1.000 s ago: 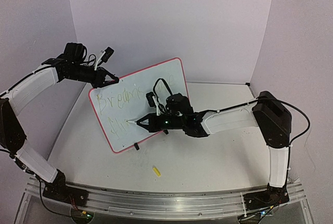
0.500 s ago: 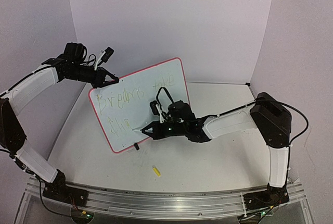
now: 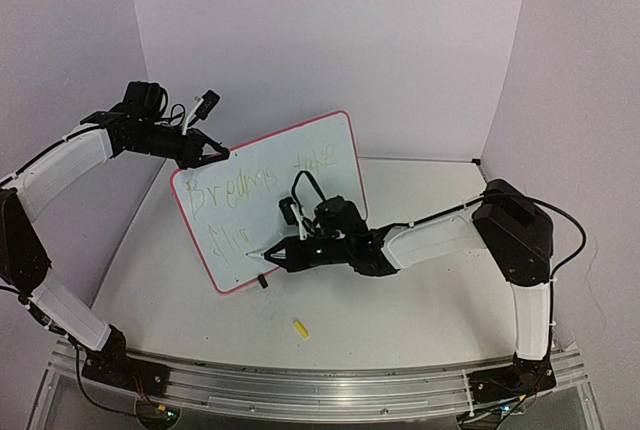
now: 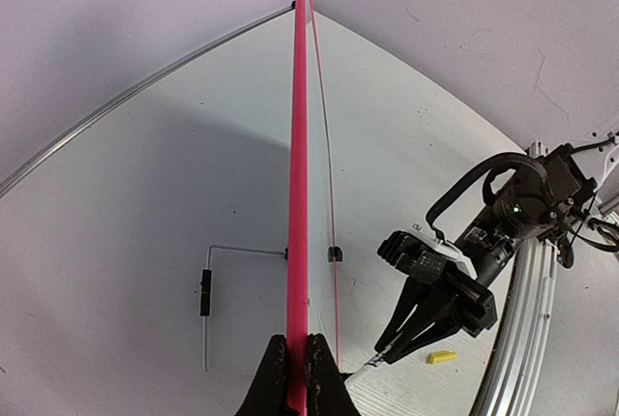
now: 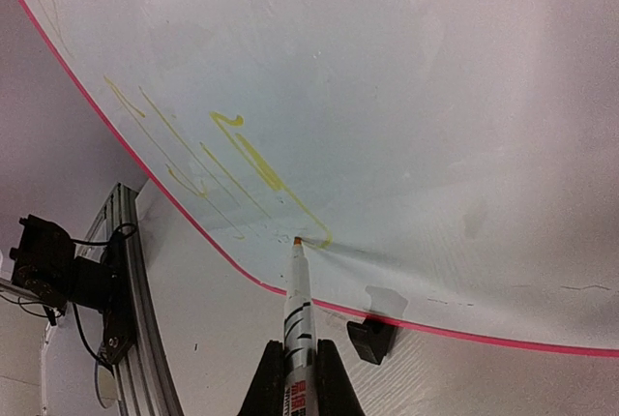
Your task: Write a sentence on the whiteboard
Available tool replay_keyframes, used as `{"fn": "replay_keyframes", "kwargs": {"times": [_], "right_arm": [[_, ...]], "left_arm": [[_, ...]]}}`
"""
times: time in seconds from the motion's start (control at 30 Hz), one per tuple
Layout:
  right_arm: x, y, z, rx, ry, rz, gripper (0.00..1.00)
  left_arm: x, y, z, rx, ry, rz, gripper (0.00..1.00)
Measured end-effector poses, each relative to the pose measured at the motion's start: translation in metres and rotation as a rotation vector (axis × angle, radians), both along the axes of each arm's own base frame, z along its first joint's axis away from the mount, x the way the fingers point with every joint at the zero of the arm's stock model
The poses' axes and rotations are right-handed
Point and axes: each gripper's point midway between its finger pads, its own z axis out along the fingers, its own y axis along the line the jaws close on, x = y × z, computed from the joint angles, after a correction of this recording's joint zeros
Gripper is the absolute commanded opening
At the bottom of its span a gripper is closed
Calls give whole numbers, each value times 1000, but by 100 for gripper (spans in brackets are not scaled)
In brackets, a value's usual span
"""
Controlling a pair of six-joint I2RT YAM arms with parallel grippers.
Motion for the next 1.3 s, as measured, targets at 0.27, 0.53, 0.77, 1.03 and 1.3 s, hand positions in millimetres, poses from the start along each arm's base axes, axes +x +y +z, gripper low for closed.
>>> {"fn": "replay_keyframes", "kwargs": {"times": [0.27, 0.53, 0.77, 1.03, 1.3], "right_arm": [[-3, 2, 16, 65, -4, 13, 0], [-21, -16, 58, 152, -30, 36, 0], [-14, -22, 73, 165, -59, -13, 0], [-1, -32, 65, 129, -61, -48, 0], [14, -39, 72, 133, -71, -18, 0]], "left_arm": [[0, -1, 0, 3, -3, 0, 0], [0, -1, 0, 3, -3, -1, 0], [0, -1, 0, 3, -3, -1, 0], [0, -1, 0, 3, -3, -1, 0], [0, -2, 0, 4, -3, -1, 0]]}}
